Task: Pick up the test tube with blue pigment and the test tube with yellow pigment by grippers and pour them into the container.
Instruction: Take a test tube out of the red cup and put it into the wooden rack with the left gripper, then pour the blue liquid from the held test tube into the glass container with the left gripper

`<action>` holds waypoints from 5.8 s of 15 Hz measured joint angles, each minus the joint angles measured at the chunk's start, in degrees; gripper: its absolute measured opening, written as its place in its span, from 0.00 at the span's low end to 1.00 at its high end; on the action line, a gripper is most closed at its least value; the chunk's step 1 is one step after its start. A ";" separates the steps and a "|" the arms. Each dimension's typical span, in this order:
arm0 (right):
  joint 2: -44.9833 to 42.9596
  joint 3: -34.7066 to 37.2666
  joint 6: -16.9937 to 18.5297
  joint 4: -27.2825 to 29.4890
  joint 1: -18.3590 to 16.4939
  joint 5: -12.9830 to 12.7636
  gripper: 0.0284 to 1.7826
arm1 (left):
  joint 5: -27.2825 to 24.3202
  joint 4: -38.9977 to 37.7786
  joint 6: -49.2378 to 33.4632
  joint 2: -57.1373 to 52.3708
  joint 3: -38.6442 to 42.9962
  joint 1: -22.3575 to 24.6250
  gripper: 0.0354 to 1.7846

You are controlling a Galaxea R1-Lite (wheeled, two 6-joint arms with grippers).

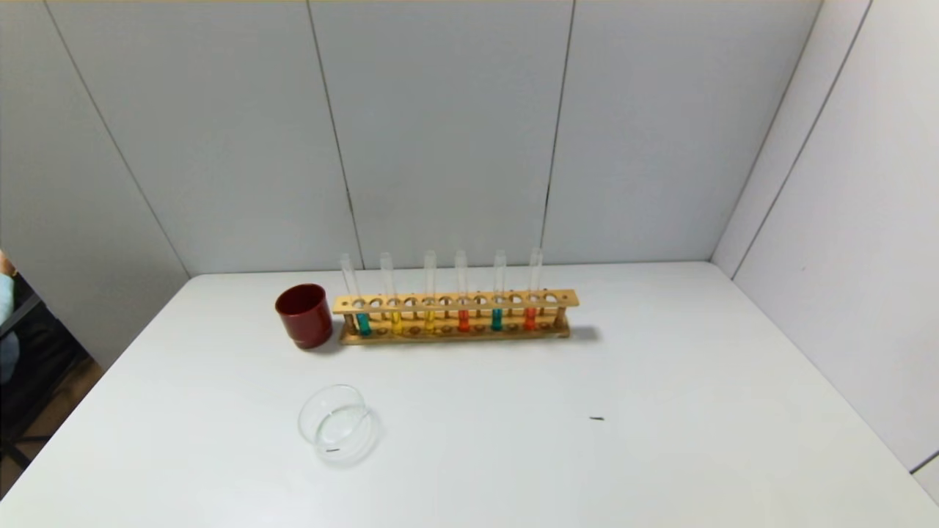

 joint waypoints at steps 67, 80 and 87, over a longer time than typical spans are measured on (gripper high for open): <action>0.00 0.00 0.02 0.00 0.00 -0.02 0.98 | -0.33 -61.26 -2.26 123.02 -49.84 -12.74 0.80; 0.00 0.00 0.00 0.00 0.00 -0.02 0.98 | -0.09 -57.13 -1.49 119.89 -52.15 -13.74 0.15; 0.00 0.00 0.00 0.00 0.00 -0.05 0.98 | 0.05 -42.85 1.99 104.57 -55.99 -13.60 0.15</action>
